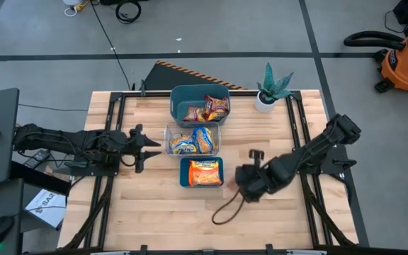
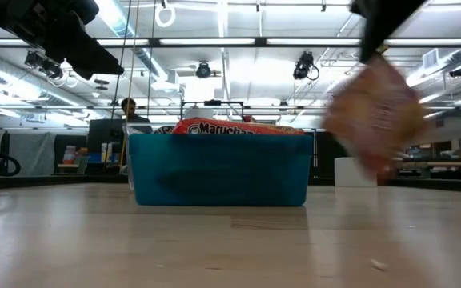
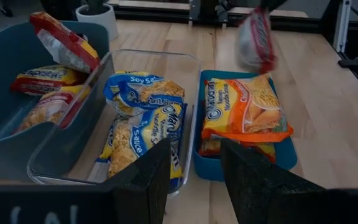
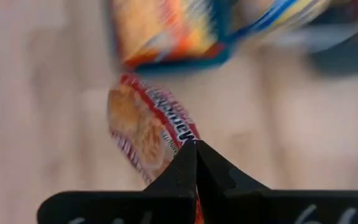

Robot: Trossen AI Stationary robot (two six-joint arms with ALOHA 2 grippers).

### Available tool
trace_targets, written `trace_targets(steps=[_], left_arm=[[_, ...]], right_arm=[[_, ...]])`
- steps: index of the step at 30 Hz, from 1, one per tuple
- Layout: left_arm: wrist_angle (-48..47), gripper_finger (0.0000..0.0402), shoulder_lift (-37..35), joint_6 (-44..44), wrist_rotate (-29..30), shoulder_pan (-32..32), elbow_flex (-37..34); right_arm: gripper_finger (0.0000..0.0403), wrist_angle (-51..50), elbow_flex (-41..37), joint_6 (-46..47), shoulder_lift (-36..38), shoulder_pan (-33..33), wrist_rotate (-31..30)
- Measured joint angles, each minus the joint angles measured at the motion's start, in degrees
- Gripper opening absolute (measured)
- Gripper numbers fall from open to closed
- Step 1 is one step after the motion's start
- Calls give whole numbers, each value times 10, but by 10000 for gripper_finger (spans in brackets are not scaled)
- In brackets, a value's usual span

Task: Sort Maruchan noodles
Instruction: Put the red noodle pack into the top blue bin

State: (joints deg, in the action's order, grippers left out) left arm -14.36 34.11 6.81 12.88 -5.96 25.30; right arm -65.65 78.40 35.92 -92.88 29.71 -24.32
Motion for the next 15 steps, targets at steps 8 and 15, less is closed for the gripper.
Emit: trace_targets(steps=[8,15], left_arm=[[8,146,0,0,11,0,0],[9,146,0,3,11,0,0]], right_arm=[[1,-35,90,-177,0,-102,-142],[1,47,143,-376,1,-220,-206]])
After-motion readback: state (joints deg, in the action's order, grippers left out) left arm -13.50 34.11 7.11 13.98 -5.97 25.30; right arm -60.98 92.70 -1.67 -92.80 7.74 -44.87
